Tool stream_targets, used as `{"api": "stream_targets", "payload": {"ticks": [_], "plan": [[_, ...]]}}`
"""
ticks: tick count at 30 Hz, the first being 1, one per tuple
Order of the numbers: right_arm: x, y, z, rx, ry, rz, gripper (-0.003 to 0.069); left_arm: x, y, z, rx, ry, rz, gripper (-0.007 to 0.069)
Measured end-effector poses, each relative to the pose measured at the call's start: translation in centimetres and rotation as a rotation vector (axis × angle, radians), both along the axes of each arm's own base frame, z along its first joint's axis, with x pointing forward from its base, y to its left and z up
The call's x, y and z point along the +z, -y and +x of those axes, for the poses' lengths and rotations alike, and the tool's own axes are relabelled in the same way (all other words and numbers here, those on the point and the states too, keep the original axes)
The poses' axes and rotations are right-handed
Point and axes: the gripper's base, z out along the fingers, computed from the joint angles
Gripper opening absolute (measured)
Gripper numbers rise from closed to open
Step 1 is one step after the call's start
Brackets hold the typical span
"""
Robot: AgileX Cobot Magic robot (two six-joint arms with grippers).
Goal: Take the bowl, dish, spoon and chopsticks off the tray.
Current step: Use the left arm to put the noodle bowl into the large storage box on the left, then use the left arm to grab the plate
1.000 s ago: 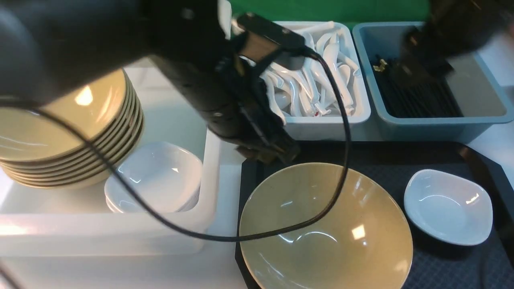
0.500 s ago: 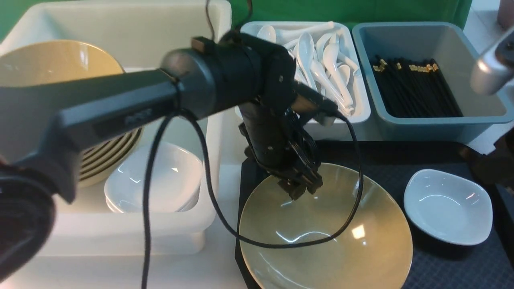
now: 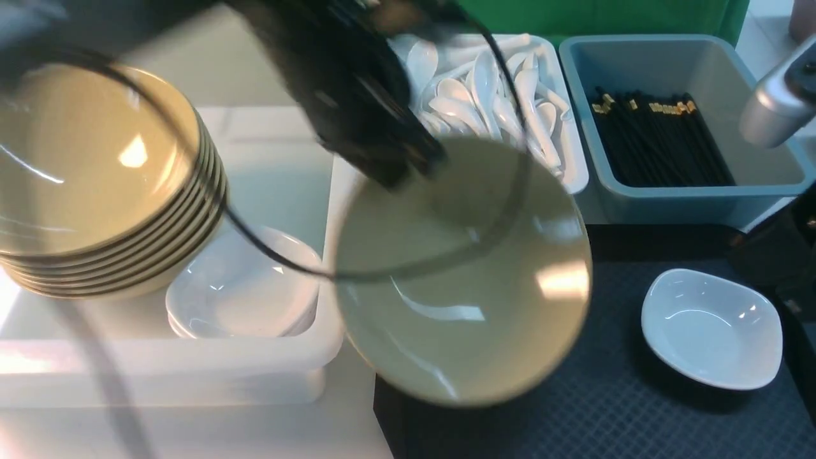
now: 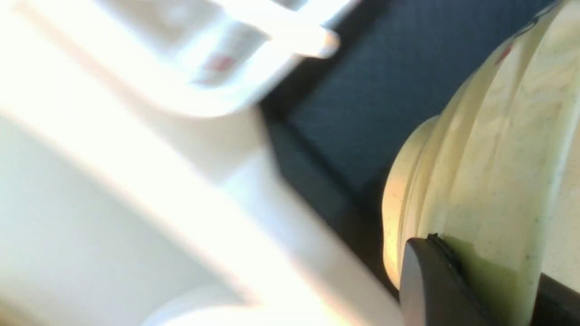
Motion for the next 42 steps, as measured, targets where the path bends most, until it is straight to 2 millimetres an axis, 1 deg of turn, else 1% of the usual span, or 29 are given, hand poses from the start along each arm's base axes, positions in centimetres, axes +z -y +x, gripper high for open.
{"api": "stream_targets", "payload": {"ticks": [1, 3, 5, 6, 7, 8, 9, 10, 11, 12, 14, 16, 18, 19, 21, 22, 24, 26, 28, 29, 33, 35, 36, 39, 40, 42], "plan": [[0.1, -0.6, -0.1, 0.041, 0.008, 0.032, 0.0141, 2.7, -2.9, -0.7, 0.066, 0.050, -0.055, 0.0006], [0.4, -1.7, -0.4, 0.098, 0.036, 0.075, 0.0090, 5.8, -7.3, -2.0, 0.183, 0.111, -0.123, 0.0006], [0.6, -2.6, -0.7, 0.147, 0.062, 0.096, 0.0057, 7.9, -12.3, -3.1, 0.349, 0.157, -0.179, 0.0004], [0.7, -3.1, -0.8, 0.171, 0.076, 0.105, 0.0045, 8.4, -14.5, -3.6, 0.429, 0.180, -0.197, 0.0003], [0.8, -3.6, -1.0, 0.195, 0.090, 0.113, 0.0037, 8.7, -16.3, -4.0, 0.494, 0.194, -0.213, 0.0003], [0.8, -3.9, -1.1, 0.213, 0.099, 0.120, 0.0035, 8.7, -18.4, -4.5, 0.577, 0.206, -0.228, 0.0003], [0.9, -4.0, -1.2, 0.221, 0.103, 0.122, 0.0035, 8.7, -19.2, -4.6, 0.609, 0.211, -0.235, 0.0003], [1.0, -4.5, -1.4, 0.247, 0.119, 0.131, 0.0034, 8.0, -21.8, -4.9, 0.714, 0.204, -0.261, 0.0003], [1.0, -4.8, -1.5, 0.264, 0.128, 0.134, 0.0034, 7.5, -23.7, -5.2, 0.790, 0.199, -0.294, 0.0003], [1.1, -4.9, -1.6, 0.273, 0.134, 0.137, 0.0034, 6.8, -25.1, -5.3, 0.844, 0.188, -0.329, 0.0003], [1.1, -5.0, -1.6, 0.278, 0.140, 0.137, 0.0034, 5.4, -26.8, -5.3, 0.909, 0.168, -0.375, 0.0003], [1.1, -5.0, -1.6, 0.282, 0.140, 0.137, 0.0034, 3.5, -28.6, -5.5, 0.976, 0.148, -0.421, 0.0003], [1.1, -5.0, -1.6, 0.285, 0.142, 0.136, 0.0034, 1.5, -29.8, -5.5, 1.025, 0.140, -0.430, 0.0003], [1.1, -5.0, -1.6, 0.285, 0.142, 0.136, 0.0034, 1.1, -30.0, -5.4, 1.033, 0.140, -0.428, 0.0003], [1.1, -5.0, -1.6, 0.291, 0.145, 0.132, 0.0034, -1.4, -30.9, -5.0, 1.072, 0.146, -0.396, 0.0007], [1.1, -5.0, -1.6, 0.291, 0.145, 0.132, 0.0034, -1.9, -31.1, -4.9, 1.078, 0.145, -0.390, 0.0009], [1.1, -5.0, -1.6, 0.294, 0.148, 0.130, 0.0034, -3.6, -31.6, -4.4, 1.098, 0.133, -0.382, 0.0026], [1.1, -5.0, -1.6, 0.295, 0.148, 0.130, 0.0034, -4.2, -31.9, -4.0, 1.099, 0.130, -0.373, 0.0046], [1.1, -5.0, -1.6, 0.299, 0.151, 0.126, 0.0034, -5.5, -32.4, -3.4, 1.086, 0.098, -0.345, 0.0129], [1.1, -5.0, -1.6, 0.299, 0.151, 0.126, 0.0034, -5.6, -32.5, -3.4, 1.085, 0.096, -0.343, 0.0147], [1.1, -5.0, -1.6, 0.300, 0.151, 0.126, 0.0034, -6.6, -32.8, -3.3, 1.074, 0.046, -0.305, 0.0395], [1.1, -5.0, -1.6, 0.300, 0.151, 0.126, 0.0034, -6.3, -32.8, -3.4, 1.070, 0.046, -0.291, 0.0495], [1.1, -5.0, -1.6, 0.300, 0.151, 0.126, 0.0034, -6.0, -32.8, -3.4, 1.068, 0.052, -0.286, 0.0528], [1.1, -5.0, -1.6, 0.299, 0.156, 0.117, 0.0034, -4.2, -32.7, -3.8, 1.063, 0.076, -0.271, 0.0585], [1.1, -4.9, -1.6, 0.299, 0.159, 0.110, 0.0034, -3.2, -32.6, -3.9, 1.063, 0.099, -0.268, 0.0600], [1.0, -4.8, -1.5, 0.296, 0.168, 0.093, 0.0034, 0.1, -31.8, -4.8, 1.060, 0.162, -0.278, 0.0605]]}}
